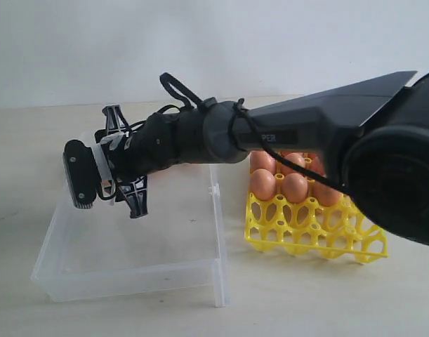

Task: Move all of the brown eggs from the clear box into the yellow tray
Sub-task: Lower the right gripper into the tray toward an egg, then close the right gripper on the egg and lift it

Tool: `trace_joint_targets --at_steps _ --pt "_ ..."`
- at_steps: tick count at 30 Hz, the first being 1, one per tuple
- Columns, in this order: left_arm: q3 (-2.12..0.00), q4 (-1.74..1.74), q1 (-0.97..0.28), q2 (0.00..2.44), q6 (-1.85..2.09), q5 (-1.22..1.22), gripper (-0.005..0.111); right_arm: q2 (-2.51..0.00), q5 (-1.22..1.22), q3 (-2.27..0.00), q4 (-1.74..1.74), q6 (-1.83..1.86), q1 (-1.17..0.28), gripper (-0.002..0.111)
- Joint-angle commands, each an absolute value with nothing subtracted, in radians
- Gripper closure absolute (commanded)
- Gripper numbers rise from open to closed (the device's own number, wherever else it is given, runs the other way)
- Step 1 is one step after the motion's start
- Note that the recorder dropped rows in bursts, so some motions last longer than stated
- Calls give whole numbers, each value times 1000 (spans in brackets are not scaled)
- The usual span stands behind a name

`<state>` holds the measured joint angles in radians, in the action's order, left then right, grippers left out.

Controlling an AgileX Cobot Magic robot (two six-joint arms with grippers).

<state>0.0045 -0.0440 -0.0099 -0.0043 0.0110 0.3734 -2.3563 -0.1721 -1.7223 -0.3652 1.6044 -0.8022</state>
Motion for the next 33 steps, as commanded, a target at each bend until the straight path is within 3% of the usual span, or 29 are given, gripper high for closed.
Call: trace_joint_targets --at_steps 1,33 --pt "0 -47 -7 0 10 369 107 -2405 -144 -1803 -420 1609 -802 46" --pt "0 -47 -7 0 10 369 107 -2505 -234 -1883 -502 1516 -757 49"
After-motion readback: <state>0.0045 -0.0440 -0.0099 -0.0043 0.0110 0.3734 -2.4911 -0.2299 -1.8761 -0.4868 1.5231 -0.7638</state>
